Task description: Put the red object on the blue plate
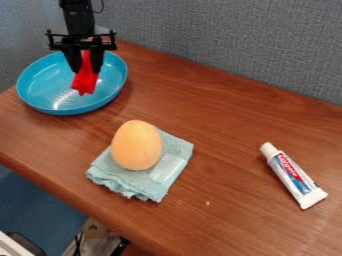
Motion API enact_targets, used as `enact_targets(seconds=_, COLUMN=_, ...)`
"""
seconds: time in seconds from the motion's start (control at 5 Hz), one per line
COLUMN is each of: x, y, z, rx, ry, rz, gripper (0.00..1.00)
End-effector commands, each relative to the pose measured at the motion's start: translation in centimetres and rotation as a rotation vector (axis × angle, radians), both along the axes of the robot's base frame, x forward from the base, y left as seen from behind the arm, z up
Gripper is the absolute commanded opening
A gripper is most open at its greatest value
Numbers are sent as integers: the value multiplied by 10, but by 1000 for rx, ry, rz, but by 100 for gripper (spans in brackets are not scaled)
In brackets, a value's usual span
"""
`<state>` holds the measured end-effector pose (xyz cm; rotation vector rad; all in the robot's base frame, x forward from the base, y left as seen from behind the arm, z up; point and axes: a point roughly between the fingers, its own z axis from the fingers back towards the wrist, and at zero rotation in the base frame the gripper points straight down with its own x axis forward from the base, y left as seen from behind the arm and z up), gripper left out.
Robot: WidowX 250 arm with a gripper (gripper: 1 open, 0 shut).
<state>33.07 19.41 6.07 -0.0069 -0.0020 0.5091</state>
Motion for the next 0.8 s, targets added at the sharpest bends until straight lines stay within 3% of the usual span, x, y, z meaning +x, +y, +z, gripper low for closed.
enact_targets(seconds=0.0, x=-1, y=12, z=15, rx=33, ry=-35, rz=31, gripper=0)
enact_targets(seconds=0.6, x=-3, y=19, z=7, rx=43, ry=-14, rz=53, gripper=0)
